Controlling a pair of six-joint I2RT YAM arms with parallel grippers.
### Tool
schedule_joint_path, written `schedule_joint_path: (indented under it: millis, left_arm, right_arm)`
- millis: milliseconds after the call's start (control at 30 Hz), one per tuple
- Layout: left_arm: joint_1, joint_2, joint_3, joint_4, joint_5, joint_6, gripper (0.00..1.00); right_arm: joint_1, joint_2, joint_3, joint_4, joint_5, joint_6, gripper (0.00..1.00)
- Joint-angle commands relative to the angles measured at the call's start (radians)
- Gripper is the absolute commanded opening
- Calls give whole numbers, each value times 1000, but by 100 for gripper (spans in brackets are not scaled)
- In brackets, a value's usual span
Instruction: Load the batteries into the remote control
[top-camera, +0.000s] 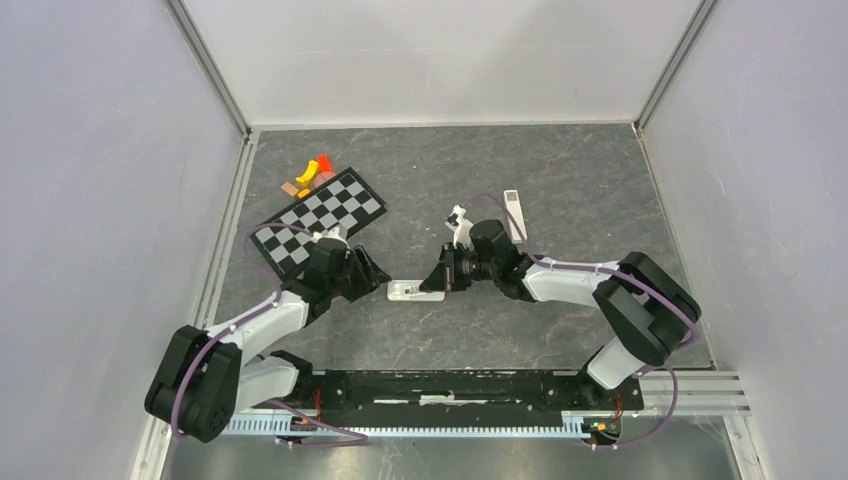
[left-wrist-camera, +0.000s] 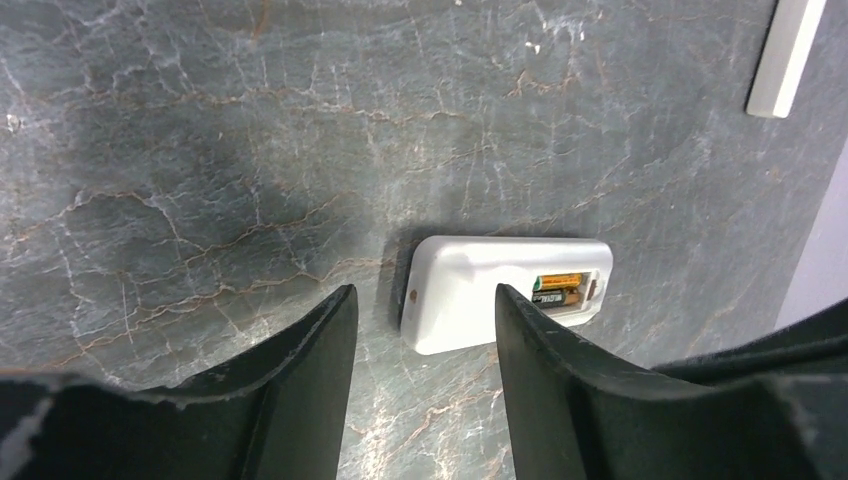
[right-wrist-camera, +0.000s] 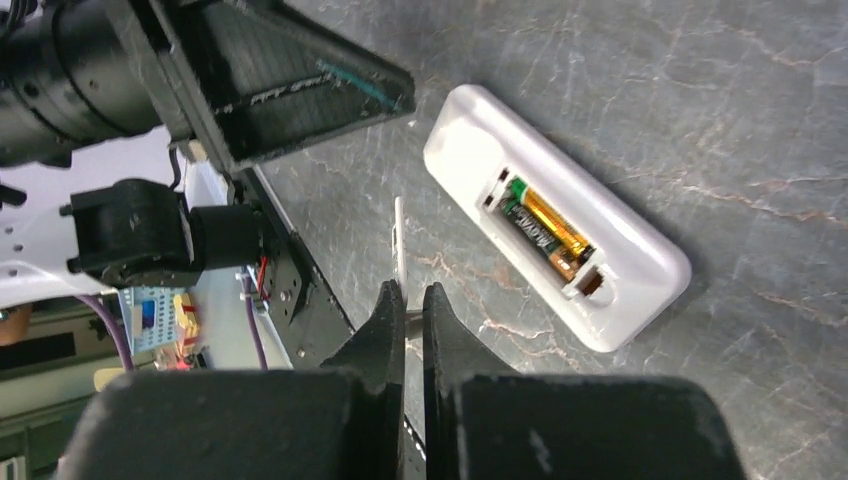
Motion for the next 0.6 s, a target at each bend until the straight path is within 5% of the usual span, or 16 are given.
schedule_joint_path:
  millis: [0, 567]
  left_arm:
    - [-3, 20, 1, -18, 38, 41, 57]
    - [-2, 106, -3, 56, 120, 49, 42]
  right_arm:
    - [-23, 49, 49, -1, 19, 41, 0]
    - [-61, 96, 20, 10, 45, 121, 0]
